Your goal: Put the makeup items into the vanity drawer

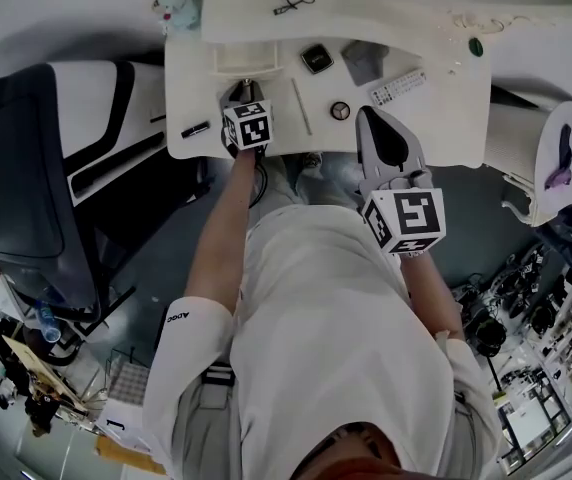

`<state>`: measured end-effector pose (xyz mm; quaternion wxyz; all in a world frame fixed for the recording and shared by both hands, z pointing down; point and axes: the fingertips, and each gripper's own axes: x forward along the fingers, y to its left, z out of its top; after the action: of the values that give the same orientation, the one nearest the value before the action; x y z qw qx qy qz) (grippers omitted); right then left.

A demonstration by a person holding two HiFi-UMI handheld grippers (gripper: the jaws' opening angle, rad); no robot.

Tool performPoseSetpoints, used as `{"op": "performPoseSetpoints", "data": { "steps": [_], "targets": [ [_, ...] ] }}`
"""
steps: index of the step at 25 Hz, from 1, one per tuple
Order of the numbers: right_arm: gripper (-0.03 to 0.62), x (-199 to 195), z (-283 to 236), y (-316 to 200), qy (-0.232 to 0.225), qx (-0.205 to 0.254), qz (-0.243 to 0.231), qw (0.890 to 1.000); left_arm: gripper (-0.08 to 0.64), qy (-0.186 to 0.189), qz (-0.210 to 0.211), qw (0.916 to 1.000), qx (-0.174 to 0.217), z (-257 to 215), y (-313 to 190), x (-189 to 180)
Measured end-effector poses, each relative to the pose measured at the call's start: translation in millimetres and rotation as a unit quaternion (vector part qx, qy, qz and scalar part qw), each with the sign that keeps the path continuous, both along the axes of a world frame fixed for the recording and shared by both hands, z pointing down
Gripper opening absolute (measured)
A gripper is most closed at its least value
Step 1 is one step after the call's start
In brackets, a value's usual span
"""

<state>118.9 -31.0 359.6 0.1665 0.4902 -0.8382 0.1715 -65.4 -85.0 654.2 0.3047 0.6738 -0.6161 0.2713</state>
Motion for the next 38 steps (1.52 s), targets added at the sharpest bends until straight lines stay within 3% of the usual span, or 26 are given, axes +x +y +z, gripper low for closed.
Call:
{"op": "performPoseSetpoints", "data": {
  "steps": [4, 11, 14, 16, 19, 20, 21, 22, 31, 34, 35, 38],
  "targets": [
    [0.008, 3.0, 2.9, -3.1, 0.003, -0.004, 0.005, 1.0, 0.095, 0.0, 0.0, 0.9997, 0.023, -6.3, -8.2, -2.6],
    [0.008, -4.9, 7.1, -5.8, 0.002, -0.008, 0.0, 1.0, 0.101, 0.006, 0.023, 0.9994, -0.024, 5.7, -8.4, -5.0],
    [0.008, -9.2, 7.5, -6.8, 0.001, -0.009, -0.001, 1.0, 0.104, -0.017, 0.026, 0.9983, -0.05, 5.7, -9.2, -4.4],
    [0.008, -11.0, 6.4, -8.4, 0.0, -0.008, 0.001, 1.0, 0.166, -0.016, 0.027, 0.9973, -0.067, 8.0, -10.0, -1.3],
    [0.008, -10.3, 5.9, -11.0, 0.001, -0.007, 0.006, 1.0, 0.229, 0.019, 0.019, 0.9938, -0.108, 14.6, -10.9, 5.6],
    [0.008, -9.7, 6.2, -11.8, 0.002, -0.007, 0.008, 1.0, 0.214, 0.019, 0.015, 0.9929, -0.116, 15.8, -11.3, 3.9],
    [0.008, -8.7, 6.4, -12.5, 0.002, -0.007, 0.01, 1.0, 0.152, 0.013, 0.012, 0.9924, -0.122, 16.7, -11.4, 0.9],
    [0.008, -7.4, 6.5, -13.4, 0.002, -0.007, 0.013, 1.0, 0.148, 0.005, 0.013, 0.9923, -0.123, 17.3, -11.1, -1.5],
    [0.008, -9.0, 6.8, -20.3, 0.003, -0.008, 0.022, 1.0, 0.121, -0.02, 0.018, 0.9977, -0.062, 17.1, -11.1, -7.3],
    [0.008, -8.9, 8.8, -20.5, 0.003, -0.011, 0.024, 1.0, 0.136, -0.023, 0.046, 0.9969, -0.059, 16.1, -9.4, -3.2],
    [0.008, -9.8, 8.5, -20.7, 0.003, -0.011, 0.024, 1.0, 0.172, -0.028, 0.061, 0.9961, -0.057, 14.0, -7.7, -2.7],
    [0.008, -11.8, 5.9, -21.9, 0.001, -0.006, 0.02, 1.0, 0.193, -0.054, 0.111, 0.9912, -0.046, -2.1, -3.5, -4.9]
  ]
}}
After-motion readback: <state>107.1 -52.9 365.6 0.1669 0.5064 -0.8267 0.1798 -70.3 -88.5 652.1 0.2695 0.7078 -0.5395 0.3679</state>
